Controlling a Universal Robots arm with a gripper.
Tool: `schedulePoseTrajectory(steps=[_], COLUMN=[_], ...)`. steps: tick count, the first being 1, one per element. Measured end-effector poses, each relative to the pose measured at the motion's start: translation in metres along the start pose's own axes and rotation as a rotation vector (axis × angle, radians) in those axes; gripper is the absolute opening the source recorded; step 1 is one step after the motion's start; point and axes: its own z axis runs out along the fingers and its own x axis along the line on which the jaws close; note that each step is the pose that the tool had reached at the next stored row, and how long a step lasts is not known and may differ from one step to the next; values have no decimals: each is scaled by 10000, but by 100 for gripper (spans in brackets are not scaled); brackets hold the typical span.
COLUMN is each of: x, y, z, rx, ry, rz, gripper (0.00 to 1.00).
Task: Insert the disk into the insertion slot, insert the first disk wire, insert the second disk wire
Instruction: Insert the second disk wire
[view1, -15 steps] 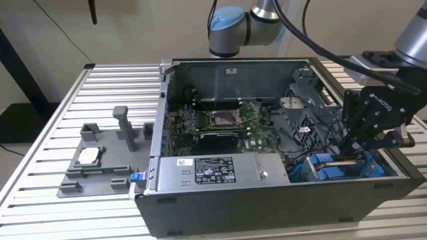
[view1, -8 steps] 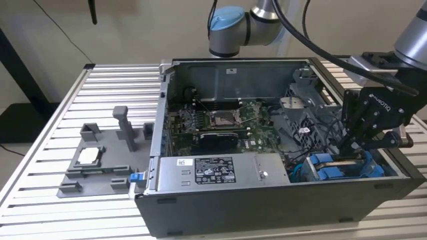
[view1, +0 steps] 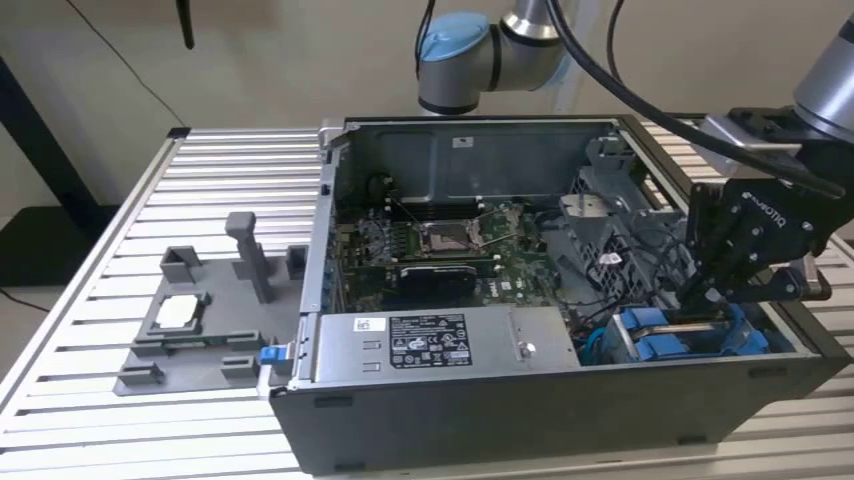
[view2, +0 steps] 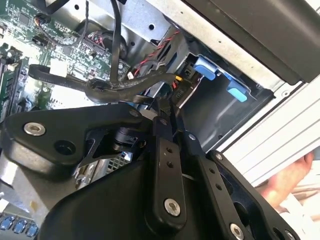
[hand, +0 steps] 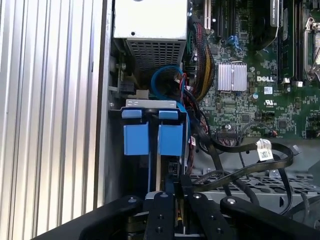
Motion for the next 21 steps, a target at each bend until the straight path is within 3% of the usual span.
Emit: schedulePoseTrajectory(steps=[5, 8, 17, 18, 21], x=[1, 1, 0, -2, 9], y=[-5, -6, -9, -13, -12], z=[43, 70, 79, 94, 100], rx=[14, 70, 73, 76, 73], ry=[8, 1, -3, -26, 3], rz=[19, 25, 21, 14, 22], gripper=[16, 16, 16, 18, 24])
